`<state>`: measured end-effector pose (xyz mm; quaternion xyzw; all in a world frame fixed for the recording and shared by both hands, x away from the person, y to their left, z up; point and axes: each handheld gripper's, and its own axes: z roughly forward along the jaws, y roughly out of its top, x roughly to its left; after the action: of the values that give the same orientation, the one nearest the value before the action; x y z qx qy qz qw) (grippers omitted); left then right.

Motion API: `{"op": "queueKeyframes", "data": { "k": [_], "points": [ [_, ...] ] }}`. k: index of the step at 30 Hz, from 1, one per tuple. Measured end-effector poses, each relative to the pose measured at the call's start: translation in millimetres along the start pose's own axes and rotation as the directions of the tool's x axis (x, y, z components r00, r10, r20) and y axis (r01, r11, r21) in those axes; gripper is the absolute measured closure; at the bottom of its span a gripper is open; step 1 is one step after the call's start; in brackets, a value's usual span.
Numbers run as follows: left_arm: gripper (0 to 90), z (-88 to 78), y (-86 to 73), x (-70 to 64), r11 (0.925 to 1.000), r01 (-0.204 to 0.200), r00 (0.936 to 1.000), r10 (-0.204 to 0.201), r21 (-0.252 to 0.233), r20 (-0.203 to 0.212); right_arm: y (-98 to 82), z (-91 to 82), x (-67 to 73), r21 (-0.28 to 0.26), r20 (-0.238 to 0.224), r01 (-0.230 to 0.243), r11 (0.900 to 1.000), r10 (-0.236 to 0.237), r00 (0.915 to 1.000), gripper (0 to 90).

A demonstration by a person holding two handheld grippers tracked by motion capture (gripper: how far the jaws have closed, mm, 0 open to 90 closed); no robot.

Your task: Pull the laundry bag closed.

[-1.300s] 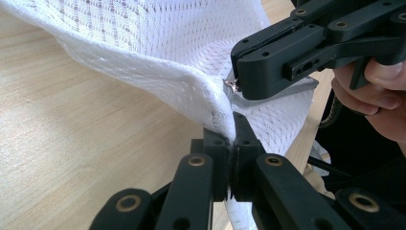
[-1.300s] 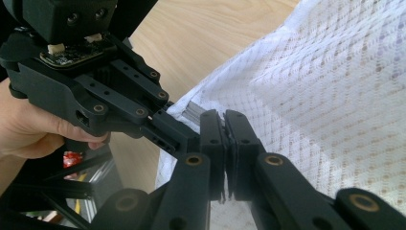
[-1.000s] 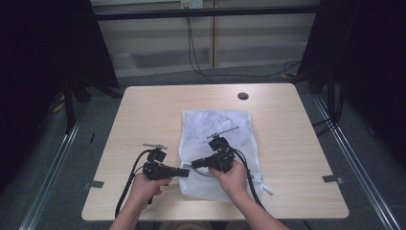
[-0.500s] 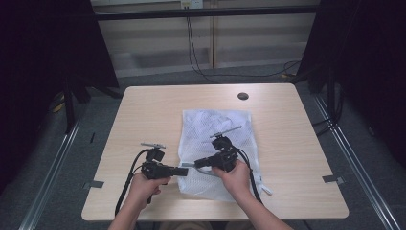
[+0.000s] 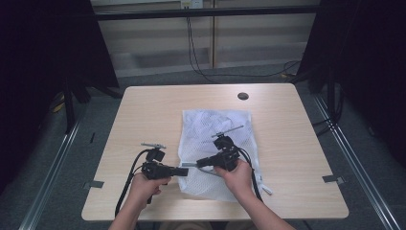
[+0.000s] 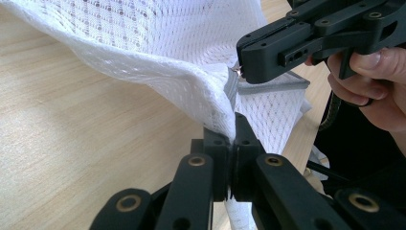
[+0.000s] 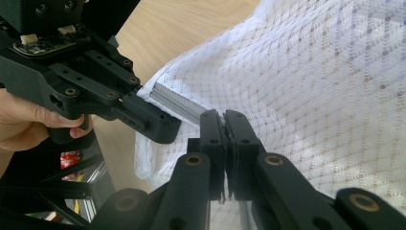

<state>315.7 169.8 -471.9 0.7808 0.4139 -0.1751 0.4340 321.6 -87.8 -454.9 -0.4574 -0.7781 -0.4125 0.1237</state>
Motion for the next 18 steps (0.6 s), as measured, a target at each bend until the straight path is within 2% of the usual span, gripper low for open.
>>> {"op": "queueKeyframes", "data": {
  "k": [3,7,9,18],
  "points": [
    [88.3,-0.8,0.4,1.1,0.9999,-0.012,0.9999,0.012,0.001,0.0,0.0,0.0,0.3,0.0,-0.004,0.002,1.0,-0.002,1.0,87.2],
    [88.3,-2.1,0.4,0.9,1.0,-0.006,1.0,0.006,-0.001,-0.006,-0.1,-1.3,-1.1,0.005,0.012,0.0,1.0,0.0,0.9999,87.2],
    [88.3,-3.0,0.0,1.3,1.0,-0.006,1.0,0.006,-0.005,-0.002,-0.8,-3.2,-4.1,0.0,0.004,-0.013,1.0,0.013,0.9999,87.2],
    [88.3,-0.6,-0.2,-0.1,1.0,-0.001,1.0,0.001,-0.007,-0.007,-1.9,-5.3,-5.3,0.008,0.006,-0.01,1.0,0.01,0.9999,87.2]
  ]
}}
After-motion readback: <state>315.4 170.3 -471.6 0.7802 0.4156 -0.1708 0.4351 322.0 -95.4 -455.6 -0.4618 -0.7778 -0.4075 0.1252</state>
